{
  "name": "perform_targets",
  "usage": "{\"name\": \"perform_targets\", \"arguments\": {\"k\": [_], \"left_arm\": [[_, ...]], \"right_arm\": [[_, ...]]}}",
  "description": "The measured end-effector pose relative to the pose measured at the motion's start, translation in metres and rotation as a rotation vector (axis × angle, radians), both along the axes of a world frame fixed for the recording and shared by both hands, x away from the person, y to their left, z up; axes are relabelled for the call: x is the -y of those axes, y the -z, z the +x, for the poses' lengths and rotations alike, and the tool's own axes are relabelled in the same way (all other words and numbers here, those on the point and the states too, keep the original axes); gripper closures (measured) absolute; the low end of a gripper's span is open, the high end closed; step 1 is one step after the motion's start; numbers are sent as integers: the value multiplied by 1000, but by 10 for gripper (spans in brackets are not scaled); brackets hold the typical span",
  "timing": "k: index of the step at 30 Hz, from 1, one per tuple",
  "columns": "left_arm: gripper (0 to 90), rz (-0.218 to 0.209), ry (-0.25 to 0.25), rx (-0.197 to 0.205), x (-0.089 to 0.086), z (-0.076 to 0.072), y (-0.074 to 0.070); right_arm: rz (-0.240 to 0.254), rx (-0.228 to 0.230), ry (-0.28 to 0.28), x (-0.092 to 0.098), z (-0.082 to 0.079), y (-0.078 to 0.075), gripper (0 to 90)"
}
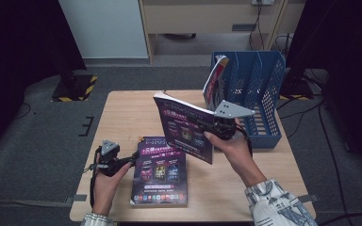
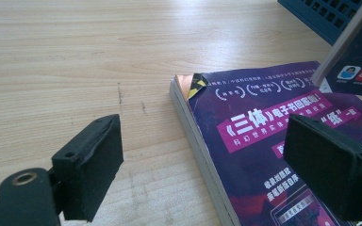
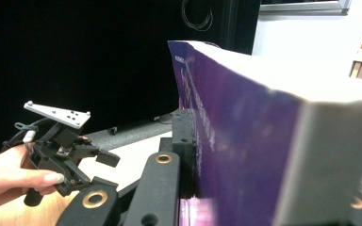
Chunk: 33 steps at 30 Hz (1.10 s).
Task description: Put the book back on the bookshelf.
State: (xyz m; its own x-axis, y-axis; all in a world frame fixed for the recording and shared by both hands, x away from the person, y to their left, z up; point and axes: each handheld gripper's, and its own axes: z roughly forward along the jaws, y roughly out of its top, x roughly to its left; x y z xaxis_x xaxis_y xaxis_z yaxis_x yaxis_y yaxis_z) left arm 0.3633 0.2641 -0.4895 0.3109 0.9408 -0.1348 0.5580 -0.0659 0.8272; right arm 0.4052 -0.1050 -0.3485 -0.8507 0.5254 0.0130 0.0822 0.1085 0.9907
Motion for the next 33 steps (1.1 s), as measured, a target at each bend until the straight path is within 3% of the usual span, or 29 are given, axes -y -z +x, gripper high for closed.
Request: {"name": "perform_targets", "arguments": {"k": [10, 33], "left_arm": [[126, -2, 3, 1, 0, 0, 0], [127, 9, 6, 6, 1, 0, 1]], "right_arm": [[-7, 1, 0, 11, -7, 2, 824], [-2, -15, 55, 45, -5, 13, 825]]}}
